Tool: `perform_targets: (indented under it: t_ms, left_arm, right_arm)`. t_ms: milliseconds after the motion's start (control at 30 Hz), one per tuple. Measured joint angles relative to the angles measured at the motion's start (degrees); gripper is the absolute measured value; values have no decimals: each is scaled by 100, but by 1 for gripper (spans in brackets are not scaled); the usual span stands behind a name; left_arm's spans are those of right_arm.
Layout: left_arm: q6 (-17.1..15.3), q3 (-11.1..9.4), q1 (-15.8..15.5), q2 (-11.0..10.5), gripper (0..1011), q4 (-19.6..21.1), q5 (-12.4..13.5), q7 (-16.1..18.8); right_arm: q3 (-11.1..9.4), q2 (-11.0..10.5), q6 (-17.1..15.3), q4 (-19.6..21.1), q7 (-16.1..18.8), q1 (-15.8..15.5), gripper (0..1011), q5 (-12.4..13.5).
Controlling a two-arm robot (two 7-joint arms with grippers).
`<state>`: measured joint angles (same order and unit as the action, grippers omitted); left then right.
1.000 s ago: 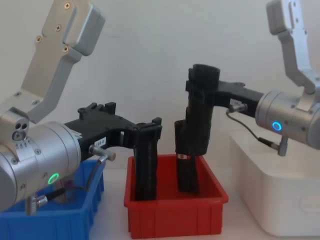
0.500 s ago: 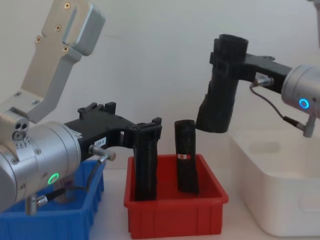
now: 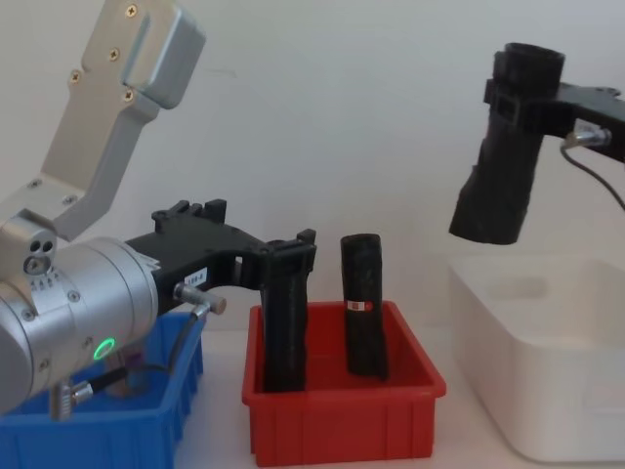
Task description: Pick the cotton swabs from the blue box and place them into the white box.
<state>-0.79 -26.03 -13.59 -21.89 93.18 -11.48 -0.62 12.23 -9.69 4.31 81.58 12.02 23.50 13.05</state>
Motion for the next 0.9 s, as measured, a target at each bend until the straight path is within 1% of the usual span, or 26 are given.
perform_targets:
  t_ms: [233,433,567,900]
  left_arm:
    - [0,0,0,0,1004,0,0,0]
    - [0,0,0,0,1004,0,0,0]
    - [0,0,0,0,1004,0,0,0]
    - [0,0,0,0,1004,0,0,0]
  right_arm:
    - [-116,-148,-120,233,-267,-166,351,-35]
    - [-193,-229,-187,245,-394,-208,351,-73]
    - [-233,-262,-224,140,-456,-205,351,-103]
    - [-296,-284,-251,-412,-493,-38,348,-189]
